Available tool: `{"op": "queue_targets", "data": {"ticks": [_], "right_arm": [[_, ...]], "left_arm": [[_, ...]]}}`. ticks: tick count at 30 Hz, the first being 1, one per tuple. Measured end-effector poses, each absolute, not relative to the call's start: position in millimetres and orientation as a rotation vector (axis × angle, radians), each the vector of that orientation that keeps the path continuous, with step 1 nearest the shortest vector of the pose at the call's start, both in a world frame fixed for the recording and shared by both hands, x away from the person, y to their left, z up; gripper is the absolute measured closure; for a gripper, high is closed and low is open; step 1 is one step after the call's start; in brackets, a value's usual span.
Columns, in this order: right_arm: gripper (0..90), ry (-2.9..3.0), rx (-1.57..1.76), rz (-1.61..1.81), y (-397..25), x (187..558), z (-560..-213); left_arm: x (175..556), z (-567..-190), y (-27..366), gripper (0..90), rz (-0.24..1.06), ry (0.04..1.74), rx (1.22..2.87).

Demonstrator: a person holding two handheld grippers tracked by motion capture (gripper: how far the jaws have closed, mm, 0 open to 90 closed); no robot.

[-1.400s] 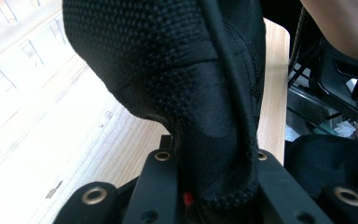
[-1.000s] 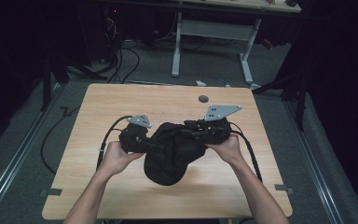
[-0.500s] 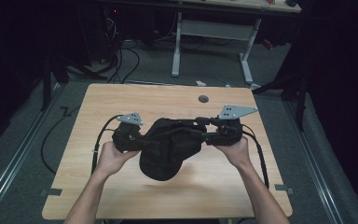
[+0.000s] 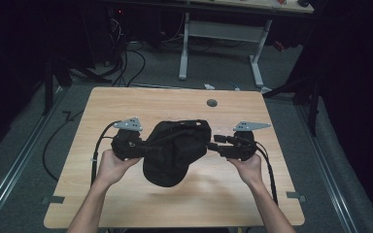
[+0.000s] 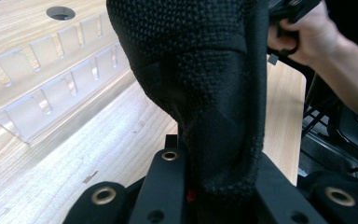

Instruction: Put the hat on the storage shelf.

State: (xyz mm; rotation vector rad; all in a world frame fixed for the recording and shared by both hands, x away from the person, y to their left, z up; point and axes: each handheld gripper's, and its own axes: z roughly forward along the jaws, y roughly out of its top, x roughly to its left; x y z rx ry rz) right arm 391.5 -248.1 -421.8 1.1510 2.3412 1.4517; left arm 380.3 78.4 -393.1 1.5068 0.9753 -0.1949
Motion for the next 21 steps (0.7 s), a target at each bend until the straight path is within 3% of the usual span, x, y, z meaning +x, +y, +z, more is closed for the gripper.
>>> {"op": "queue_targets", "data": {"ticks": [2, 10, 21], "right_arm": [[52.0, 2.355, 1.183, 1.462, -245.8, 394.8, -427.9], [87.4, 2.372, 1.116, 1.516, -240.3, 397.7, -427.9], [88.6, 2.357, 1.041, 1.448, -238.8, 398.1, -406.5]], "left_arm": [[379.8, -394.8, 77.7, 86.4, -0.19, 0.976, 1.515], [378.2, -396.7, 81.0, 85.7, -0.202, 0.97, 1.512], [375.1, -397.8, 76.3, 79.6, -0.186, 0.965, 1.562]]}}
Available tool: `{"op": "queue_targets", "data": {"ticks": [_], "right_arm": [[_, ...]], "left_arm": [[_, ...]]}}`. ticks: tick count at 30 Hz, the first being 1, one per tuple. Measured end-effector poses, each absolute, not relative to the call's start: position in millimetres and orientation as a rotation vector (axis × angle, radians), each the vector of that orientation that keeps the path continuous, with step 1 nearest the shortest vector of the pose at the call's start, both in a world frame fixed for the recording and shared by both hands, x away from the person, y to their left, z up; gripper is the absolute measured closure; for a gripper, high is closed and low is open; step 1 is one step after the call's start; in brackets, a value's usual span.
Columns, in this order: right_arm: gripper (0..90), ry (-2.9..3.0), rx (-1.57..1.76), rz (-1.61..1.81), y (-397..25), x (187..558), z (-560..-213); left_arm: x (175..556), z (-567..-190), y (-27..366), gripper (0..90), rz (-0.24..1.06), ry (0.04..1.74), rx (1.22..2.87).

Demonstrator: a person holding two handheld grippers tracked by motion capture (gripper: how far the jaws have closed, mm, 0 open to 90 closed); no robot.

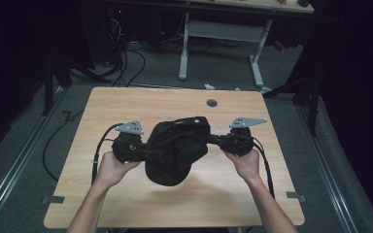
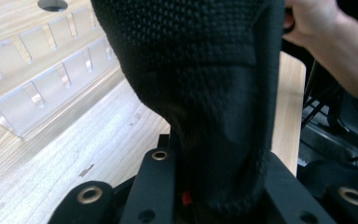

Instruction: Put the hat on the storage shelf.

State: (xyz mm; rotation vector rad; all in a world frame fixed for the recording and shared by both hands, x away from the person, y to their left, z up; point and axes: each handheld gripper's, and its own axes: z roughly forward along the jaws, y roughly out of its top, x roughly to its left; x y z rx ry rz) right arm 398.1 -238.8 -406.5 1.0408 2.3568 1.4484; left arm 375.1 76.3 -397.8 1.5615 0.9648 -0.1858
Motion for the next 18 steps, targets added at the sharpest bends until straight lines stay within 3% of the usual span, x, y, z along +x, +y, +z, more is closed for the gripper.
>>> {"op": "queue_targets", "data": {"ticks": [10, 18], "right_arm": [[88.7, 2.303, 0.978, 1.414, -228.6, 407.6, -384.1], [88.0, 2.296, 0.966, 1.406, -222.8, 410.8, -382.6]], "left_arm": [[368.2, -403.6, 66.0, 78.7, -0.171, 0.948, 1.652], [364.3, -404.8, 66.5, 85.3, -0.16, 0.943, 1.636]]}}
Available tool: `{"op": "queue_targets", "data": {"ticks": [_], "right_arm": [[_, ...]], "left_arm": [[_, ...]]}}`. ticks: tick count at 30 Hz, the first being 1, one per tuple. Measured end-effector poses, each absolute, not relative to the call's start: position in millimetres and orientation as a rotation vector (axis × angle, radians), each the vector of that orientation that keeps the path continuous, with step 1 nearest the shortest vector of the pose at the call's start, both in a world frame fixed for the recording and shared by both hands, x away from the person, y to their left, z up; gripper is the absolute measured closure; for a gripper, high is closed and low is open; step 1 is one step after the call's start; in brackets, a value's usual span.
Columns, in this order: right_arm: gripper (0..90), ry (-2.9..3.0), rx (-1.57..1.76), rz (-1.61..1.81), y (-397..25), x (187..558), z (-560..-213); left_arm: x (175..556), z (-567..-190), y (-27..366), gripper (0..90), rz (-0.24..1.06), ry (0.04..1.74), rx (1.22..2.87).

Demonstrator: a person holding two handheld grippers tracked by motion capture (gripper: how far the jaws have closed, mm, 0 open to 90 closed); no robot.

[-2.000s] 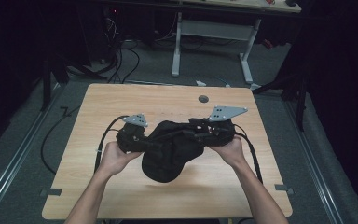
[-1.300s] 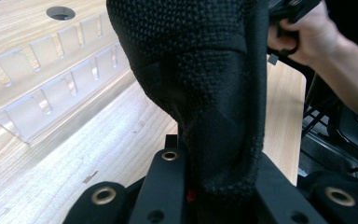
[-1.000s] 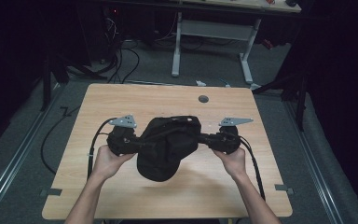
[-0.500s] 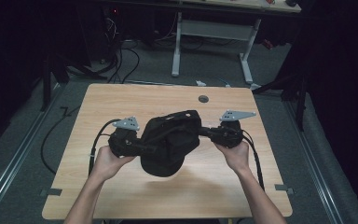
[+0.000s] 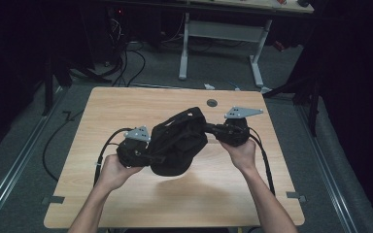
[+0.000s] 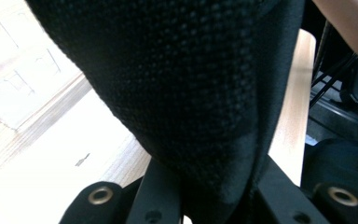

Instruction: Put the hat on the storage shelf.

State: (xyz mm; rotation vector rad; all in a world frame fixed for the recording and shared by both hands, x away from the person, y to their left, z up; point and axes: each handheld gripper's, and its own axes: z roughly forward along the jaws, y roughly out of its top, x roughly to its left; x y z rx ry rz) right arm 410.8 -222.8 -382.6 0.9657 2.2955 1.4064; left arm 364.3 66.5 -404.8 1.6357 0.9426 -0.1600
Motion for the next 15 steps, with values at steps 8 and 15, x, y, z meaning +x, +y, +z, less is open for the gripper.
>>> {"op": "queue_targets", "data": {"ticks": [8, 15], "right_arm": [[72.1, 2.28, 0.982, 1.424, -223.4, 410.4, -382.3], [52.8, 2.253, 0.973, 1.356, -229.5, 398.5, -377.9]], "left_arm": [[366.7, -403.5, 70.2, 86.1, -0.141, 0.984, 1.578], [372.4, -399.9, 75.5, 86.1, -0.111, 1.044, 1.514]]}}
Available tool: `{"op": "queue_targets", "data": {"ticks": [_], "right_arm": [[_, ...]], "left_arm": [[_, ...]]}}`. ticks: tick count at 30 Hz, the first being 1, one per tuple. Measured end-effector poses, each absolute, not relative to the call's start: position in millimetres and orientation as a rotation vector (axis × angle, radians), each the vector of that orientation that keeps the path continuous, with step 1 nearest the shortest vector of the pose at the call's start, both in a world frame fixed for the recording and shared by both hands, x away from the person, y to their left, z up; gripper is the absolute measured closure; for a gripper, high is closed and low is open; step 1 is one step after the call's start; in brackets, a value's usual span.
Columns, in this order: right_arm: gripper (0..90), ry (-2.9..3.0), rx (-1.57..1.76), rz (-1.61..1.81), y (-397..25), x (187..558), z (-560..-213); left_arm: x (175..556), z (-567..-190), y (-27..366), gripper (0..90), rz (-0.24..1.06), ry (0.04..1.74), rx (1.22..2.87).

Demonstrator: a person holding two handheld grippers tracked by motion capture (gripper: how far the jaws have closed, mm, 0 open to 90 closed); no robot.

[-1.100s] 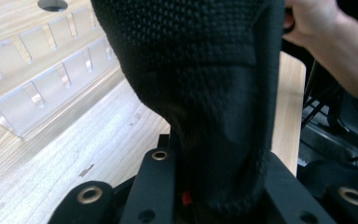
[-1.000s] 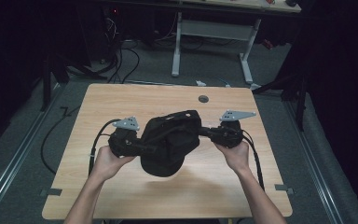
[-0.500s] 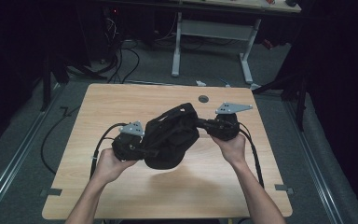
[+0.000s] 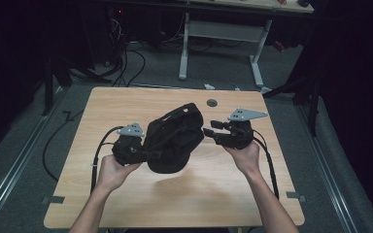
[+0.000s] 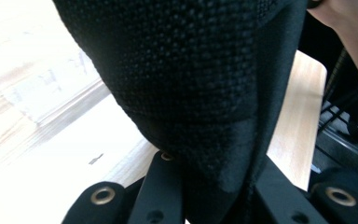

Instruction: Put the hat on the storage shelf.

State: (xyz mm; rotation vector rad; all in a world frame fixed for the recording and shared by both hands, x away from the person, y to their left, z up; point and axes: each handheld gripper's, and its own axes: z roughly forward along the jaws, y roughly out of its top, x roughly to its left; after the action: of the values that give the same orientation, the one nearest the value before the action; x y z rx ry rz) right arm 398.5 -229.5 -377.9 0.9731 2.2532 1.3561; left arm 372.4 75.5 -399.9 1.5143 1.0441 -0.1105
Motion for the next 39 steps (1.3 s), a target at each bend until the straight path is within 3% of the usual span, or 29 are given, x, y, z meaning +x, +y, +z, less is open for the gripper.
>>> {"op": "queue_targets", "data": {"ticks": [8, 24, 39], "right_arm": [[49.0, 2.251, 1.07, 1.232, -247.0, 384.1, -403.3], [44.9, 2.151, 1.389, 0.97, -291.1, 365.4, -504.7], [38.9, 2.071, 1.437, 0.878, -297.4, 367.9, -530.5]], "left_arm": [[381.7, -391.2, 80.1, 85.9, -0.064, 1.104, 1.424], [397.3, -366.0, 78.6, 85.5, 0.032, 1.158, 1.288], [430.6, -352.7, 81.0, 85.3, 0.089, 1.251, 1.206]]}}
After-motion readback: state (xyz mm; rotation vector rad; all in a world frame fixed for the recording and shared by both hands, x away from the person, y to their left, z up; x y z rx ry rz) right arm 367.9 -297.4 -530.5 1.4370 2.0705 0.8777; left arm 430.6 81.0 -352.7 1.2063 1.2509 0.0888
